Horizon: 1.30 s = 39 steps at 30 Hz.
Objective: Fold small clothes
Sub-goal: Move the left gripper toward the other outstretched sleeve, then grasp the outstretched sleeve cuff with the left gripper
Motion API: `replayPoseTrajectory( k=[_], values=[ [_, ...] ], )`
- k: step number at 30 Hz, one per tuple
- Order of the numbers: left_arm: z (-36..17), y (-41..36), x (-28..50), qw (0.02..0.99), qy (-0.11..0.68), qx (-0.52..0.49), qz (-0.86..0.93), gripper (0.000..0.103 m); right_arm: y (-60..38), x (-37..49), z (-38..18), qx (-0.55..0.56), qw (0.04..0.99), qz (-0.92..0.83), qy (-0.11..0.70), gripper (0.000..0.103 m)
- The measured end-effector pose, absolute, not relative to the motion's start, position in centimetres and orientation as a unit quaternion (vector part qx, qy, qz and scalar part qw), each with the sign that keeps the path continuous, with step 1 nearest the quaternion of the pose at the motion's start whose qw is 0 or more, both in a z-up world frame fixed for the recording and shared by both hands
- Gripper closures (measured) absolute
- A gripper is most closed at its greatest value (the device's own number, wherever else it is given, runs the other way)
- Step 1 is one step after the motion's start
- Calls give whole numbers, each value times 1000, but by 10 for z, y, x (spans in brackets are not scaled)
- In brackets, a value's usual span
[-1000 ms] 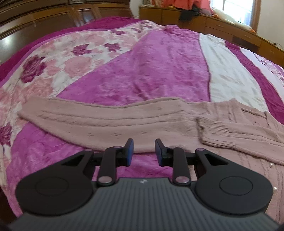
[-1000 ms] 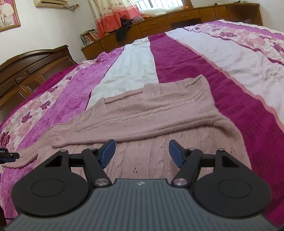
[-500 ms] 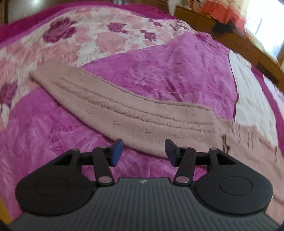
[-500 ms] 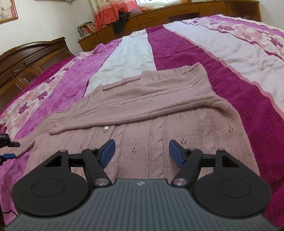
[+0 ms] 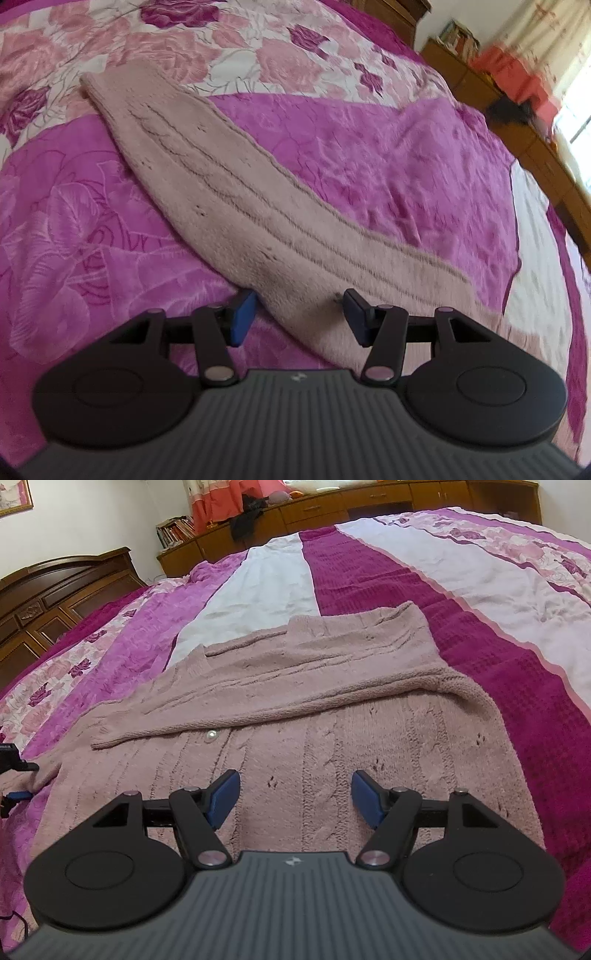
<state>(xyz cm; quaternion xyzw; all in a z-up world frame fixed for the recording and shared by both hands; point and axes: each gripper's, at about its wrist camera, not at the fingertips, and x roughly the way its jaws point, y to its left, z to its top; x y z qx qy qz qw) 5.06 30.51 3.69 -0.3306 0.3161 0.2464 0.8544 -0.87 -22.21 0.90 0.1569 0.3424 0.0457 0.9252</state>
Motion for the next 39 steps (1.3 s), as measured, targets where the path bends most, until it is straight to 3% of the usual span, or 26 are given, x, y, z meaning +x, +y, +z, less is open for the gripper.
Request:
replayPoseTrajectory(
  k=[14, 15, 17, 19, 39],
  values=[
    [34, 309, 76, 837, 285, -359, 299, 50, -230, -9, 7, 168, 925, 44, 339, 29],
    [35, 309, 77, 840, 281, -355, 298, 52, -232, -9, 7, 170, 925, 43, 338, 29],
    [36, 307, 79, 852, 279, -334, 291, 86, -233, -9, 6, 173, 924, 40, 338, 29],
    [38, 305, 80, 863, 278, -316, 280, 89, -233, -9, 7, 174, 925, 40, 337, 29],
    [138, 193, 75, 961, 154, -190, 127, 91, -245, -16, 9, 191, 925, 27, 326, 29]
  ],
)
